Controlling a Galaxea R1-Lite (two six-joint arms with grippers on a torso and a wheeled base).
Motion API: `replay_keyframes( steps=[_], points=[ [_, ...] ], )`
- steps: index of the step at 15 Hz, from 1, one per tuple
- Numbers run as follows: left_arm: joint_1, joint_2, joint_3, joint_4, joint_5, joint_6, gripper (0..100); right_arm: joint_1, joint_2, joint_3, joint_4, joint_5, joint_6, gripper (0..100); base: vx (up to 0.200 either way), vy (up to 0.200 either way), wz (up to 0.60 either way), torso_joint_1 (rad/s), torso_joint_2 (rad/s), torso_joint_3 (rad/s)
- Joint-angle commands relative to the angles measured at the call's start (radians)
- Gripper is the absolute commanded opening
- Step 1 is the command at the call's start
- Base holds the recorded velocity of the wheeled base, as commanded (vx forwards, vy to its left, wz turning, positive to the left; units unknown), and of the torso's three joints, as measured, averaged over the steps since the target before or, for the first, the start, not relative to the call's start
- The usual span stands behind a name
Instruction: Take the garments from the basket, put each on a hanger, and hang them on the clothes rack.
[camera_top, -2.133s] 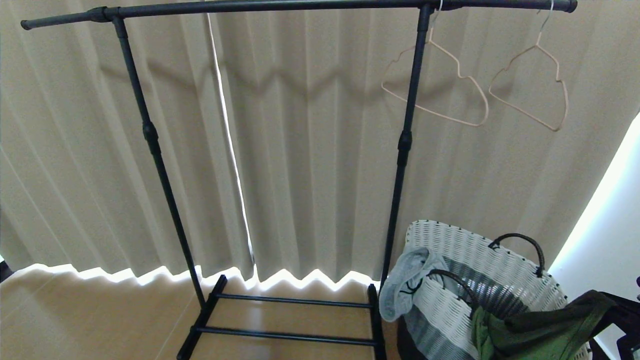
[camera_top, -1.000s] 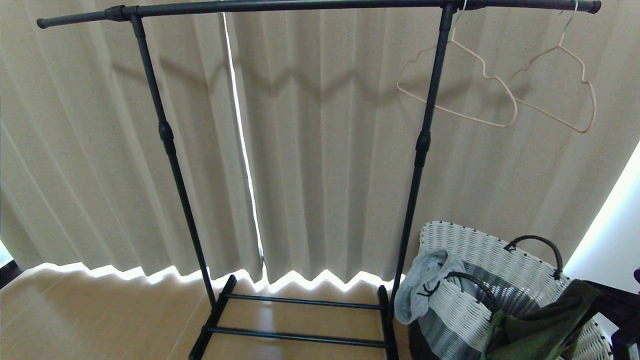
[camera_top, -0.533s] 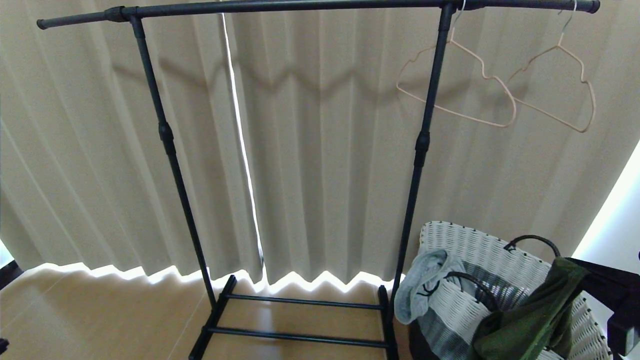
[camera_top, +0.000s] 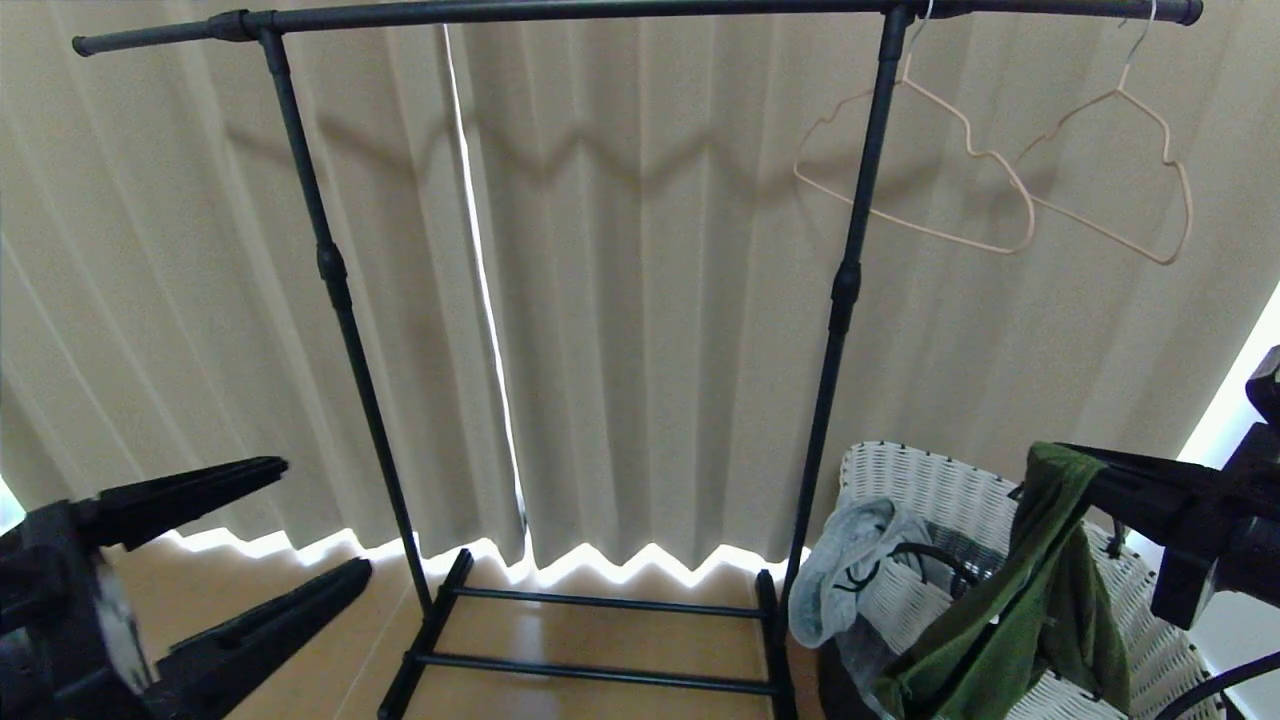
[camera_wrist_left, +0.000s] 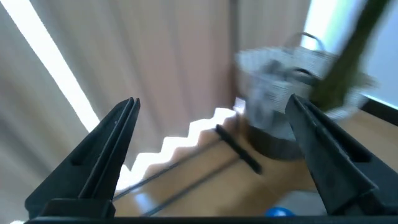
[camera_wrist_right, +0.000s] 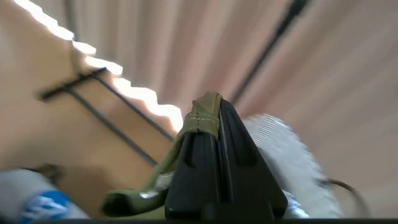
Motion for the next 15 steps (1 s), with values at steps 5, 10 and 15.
replay_keyframes(
  steps=[5, 10, 15],
  points=[
    [-0.603, 0.511, -0.228, -0.033, 0.314, -0.266, 100, 0.043, 0.020, -0.053, -0.002, 0.092, 0.027, 0, 0.000, 0.000, 0.00, 0.000, 0.00, 0.000],
    [-0.707, 0.802, -0.456, -0.087, 0.340, -0.283, 100, 0.055, 0.016, -0.078, -0.010, 0.119, 0.093, 0, 0.000, 0.000, 0.00, 0.000, 0.00, 0.000],
    [-0.713, 1.023, -0.651, -0.102, 0.378, -0.280, 100, 0.061, 0.013, -0.112, -0.014, 0.135, 0.144, 0, 0.000, 0.000, 0.00, 0.000, 0.00, 0.000]
  ],
)
